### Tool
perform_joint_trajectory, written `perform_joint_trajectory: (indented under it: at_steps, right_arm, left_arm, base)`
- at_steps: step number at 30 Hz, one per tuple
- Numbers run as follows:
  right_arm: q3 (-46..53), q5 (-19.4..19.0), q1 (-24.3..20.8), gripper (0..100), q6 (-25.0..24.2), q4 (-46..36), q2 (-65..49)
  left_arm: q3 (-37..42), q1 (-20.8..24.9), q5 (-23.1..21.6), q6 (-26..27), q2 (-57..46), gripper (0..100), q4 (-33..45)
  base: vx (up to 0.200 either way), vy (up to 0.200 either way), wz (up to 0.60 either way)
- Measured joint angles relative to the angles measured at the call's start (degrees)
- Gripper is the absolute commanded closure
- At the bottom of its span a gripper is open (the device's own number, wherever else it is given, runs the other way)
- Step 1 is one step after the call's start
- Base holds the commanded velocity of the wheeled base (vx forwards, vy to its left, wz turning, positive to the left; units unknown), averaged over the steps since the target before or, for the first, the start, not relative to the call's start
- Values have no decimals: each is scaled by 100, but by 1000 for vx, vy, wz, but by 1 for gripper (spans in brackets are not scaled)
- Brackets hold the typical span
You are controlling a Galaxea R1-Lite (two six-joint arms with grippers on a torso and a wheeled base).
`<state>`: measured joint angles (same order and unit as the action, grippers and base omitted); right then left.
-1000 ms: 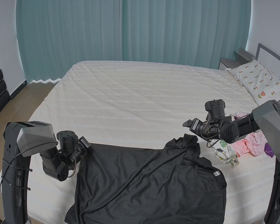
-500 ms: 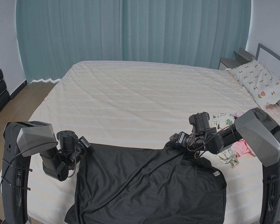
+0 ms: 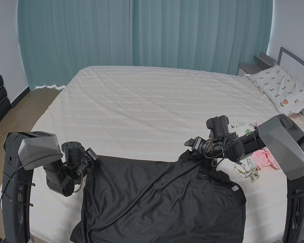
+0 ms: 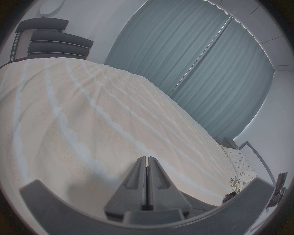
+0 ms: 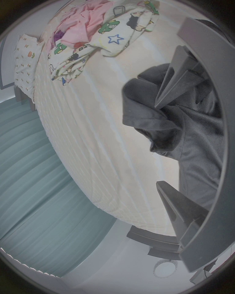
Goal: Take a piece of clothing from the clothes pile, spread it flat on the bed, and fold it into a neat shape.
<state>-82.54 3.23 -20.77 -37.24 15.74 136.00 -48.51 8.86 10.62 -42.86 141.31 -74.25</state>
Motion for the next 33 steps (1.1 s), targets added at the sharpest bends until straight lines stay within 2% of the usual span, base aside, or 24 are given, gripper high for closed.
perform_joint_trajectory:
  at_steps: [17,18,28,33]
  right_arm:
    - [-290,67,-23,0,22,-12,358]
    - [-323,73,-26,100,40,-15,407]
    - [-456,108,151,100,68,-168,555]
    - [-725,108,308,100,13,-157,505]
  left_arm:
    - [-5,-11,0,0,-9,100,0]
    - [-5,-13,-2,0,-9,100,0]
    - [-6,-22,2,2,-11,100,-17]
    - [-6,-33,20,13,-5,100,-301]
  base:
    - [0,0,0]
    - [0,0,0]
    - [0,0,0]
    - [0,0,0]
